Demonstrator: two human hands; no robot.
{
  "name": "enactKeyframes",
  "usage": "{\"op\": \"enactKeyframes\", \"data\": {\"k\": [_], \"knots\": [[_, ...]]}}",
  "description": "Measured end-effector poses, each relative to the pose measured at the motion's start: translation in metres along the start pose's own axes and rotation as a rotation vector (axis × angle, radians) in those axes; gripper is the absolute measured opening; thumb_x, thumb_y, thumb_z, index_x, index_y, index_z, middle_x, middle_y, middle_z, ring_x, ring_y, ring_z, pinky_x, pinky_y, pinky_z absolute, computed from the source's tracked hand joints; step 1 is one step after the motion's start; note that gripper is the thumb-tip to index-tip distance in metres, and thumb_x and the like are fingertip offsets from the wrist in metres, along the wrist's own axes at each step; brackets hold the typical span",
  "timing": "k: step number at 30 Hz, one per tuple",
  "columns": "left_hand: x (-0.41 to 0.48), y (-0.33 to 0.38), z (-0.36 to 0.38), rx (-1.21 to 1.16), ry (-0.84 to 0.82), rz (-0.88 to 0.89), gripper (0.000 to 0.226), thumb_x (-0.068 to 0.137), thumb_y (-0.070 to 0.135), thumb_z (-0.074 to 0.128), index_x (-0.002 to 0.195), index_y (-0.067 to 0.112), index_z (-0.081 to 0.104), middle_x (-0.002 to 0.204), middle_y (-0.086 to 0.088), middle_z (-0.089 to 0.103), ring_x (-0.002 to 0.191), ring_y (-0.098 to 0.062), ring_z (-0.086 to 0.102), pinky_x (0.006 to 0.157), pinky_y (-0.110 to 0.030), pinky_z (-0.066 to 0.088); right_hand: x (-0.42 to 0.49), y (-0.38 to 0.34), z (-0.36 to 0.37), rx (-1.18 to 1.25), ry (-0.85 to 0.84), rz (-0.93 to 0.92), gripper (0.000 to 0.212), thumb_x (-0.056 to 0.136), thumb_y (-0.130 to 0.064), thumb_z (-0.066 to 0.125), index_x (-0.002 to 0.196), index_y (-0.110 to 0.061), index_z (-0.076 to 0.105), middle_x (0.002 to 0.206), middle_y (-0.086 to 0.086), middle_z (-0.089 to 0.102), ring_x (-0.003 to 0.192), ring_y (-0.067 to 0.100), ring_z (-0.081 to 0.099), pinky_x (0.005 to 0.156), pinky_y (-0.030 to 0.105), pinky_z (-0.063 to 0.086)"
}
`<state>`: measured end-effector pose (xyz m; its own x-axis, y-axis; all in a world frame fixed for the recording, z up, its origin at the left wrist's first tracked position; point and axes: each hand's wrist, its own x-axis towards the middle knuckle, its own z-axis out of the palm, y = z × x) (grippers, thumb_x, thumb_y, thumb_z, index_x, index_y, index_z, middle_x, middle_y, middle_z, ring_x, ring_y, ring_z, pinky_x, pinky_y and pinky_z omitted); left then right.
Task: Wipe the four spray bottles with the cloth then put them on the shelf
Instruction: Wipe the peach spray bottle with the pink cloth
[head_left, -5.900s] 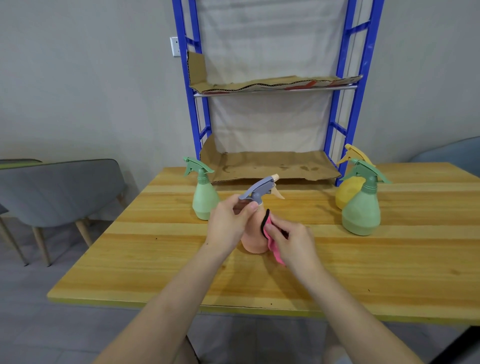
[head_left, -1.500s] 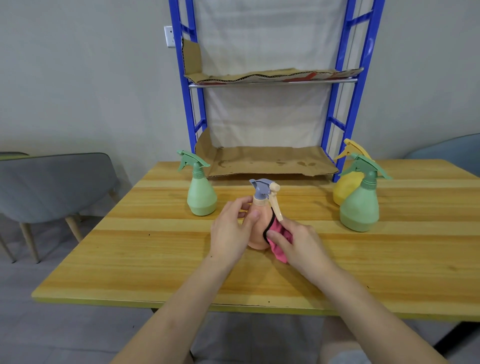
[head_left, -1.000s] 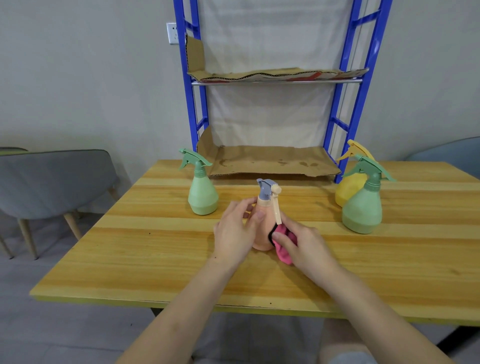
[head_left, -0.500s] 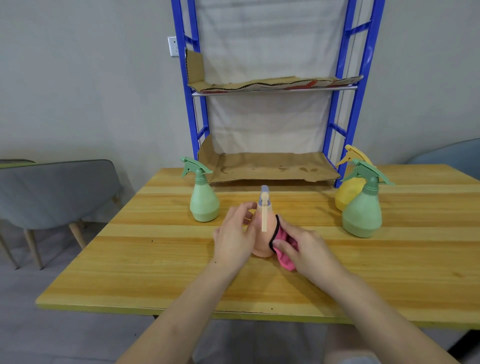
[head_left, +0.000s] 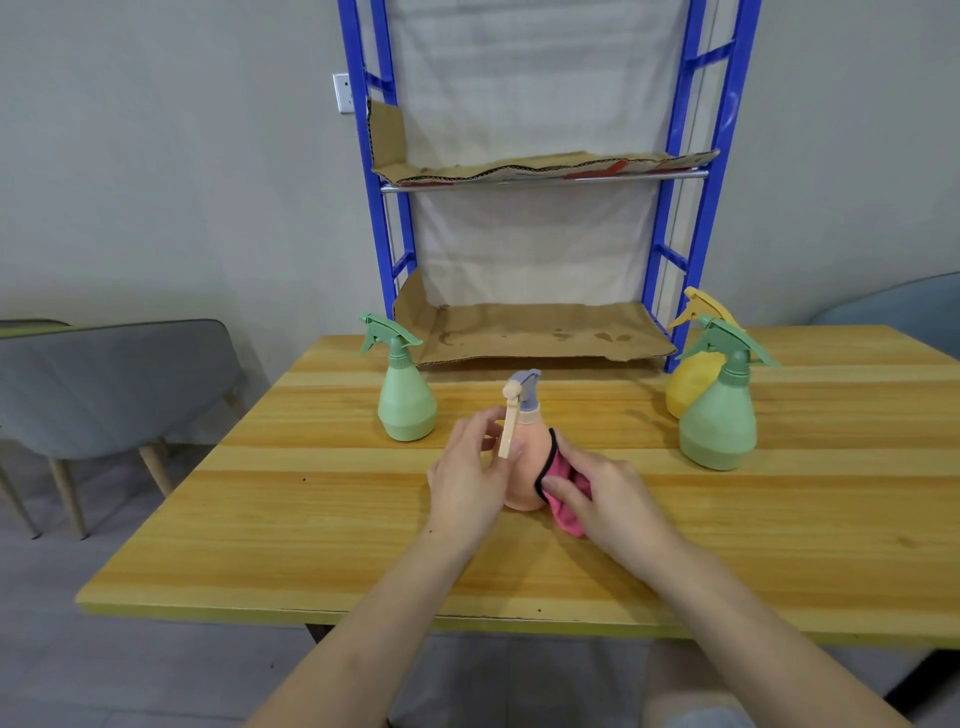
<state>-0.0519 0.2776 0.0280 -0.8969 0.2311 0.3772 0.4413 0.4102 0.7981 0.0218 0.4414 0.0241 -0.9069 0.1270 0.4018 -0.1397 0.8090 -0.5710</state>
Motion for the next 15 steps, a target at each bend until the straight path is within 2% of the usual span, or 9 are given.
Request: {"op": "enactKeyframes", "data": {"k": [4, 6, 9, 11, 13, 15], "knots": [[0.001, 0.0, 0.005, -0.07, -0.008, -0.02, 0.04, 0.087, 0.066, 0.05, 0.124, 0.05, 0.053, 0.114, 0.02, 0.06, 0.108, -0.002, 0.06, 0.101, -0.053, 0.049, 0.007, -0.003, -0.001, 0.004, 0.051, -0.028, 0.063, 0.096, -0.034, 0.07, 0.154, -0.024, 0.047, 0.108, 0.0, 0.074, 0.094, 0.018, 0.066, 0.076, 0.018, 0.041], [0.002, 0.0, 0.006, -0.081, -0.031, -0.02, 0.037, 0.091, 0.067, 0.05, 0.123, 0.05, 0.055, 0.11, 0.017, 0.061, 0.108, -0.006, 0.061, 0.1, -0.054, 0.049, 0.014, -0.011, -0.001, 0.03, 0.105, -0.055, 0.062, 0.095, -0.031, 0.071, 0.153, -0.023, 0.049, 0.117, 0.001, 0.074, 0.1, 0.023, 0.066, 0.079, 0.019, 0.038], [0.002, -0.003, 0.006, -0.056, -0.047, -0.024, 0.031, 0.096, 0.063, 0.051, 0.123, 0.047, 0.056, 0.108, 0.018, 0.059, 0.109, -0.008, 0.06, 0.103, -0.056, 0.047, 0.014, -0.014, -0.001, 0.046, 0.112, -0.054, 0.061, 0.095, -0.027, 0.071, 0.153, -0.023, 0.05, 0.117, 0.003, 0.075, 0.098, 0.023, 0.066, 0.076, 0.015, 0.033], [0.003, -0.004, 0.006, -0.007, -0.045, -0.032, 0.031, 0.099, 0.054, 0.054, 0.128, 0.043, 0.055, 0.108, 0.023, 0.053, 0.11, -0.01, 0.058, 0.105, -0.057, 0.045, 0.007, -0.007, -0.002, 0.05, 0.075, -0.018, 0.061, 0.096, -0.028, 0.07, 0.153, -0.024, 0.048, 0.113, 0.003, 0.075, 0.094, 0.02, 0.066, 0.076, 0.019, 0.039], [0.002, -0.001, 0.006, -0.023, -0.031, -0.027, 0.025, 0.098, 0.055, 0.054, 0.123, 0.052, 0.052, 0.11, 0.023, 0.053, 0.111, -0.011, 0.058, 0.104, -0.056, 0.046, 0.0, 0.001, -0.003, 0.044, 0.02, 0.003, 0.06, 0.097, -0.03, 0.07, 0.153, -0.024, 0.048, 0.109, 0.003, 0.076, 0.093, 0.019, 0.068, 0.082, 0.029, 0.05], [0.001, 0.002, 0.006, -0.09, -0.036, -0.039, 0.018, 0.09, 0.065, 0.05, 0.107, 0.067, 0.048, 0.112, 0.017, 0.058, 0.111, -0.011, 0.061, 0.101, -0.054, 0.05, -0.003, 0.004, -0.004, 0.028, -0.001, 0.013, 0.059, 0.097, -0.031, 0.07, 0.151, -0.022, 0.05, 0.107, 0.004, 0.077, 0.09, 0.019, 0.069, 0.084, 0.032, 0.053]]}}
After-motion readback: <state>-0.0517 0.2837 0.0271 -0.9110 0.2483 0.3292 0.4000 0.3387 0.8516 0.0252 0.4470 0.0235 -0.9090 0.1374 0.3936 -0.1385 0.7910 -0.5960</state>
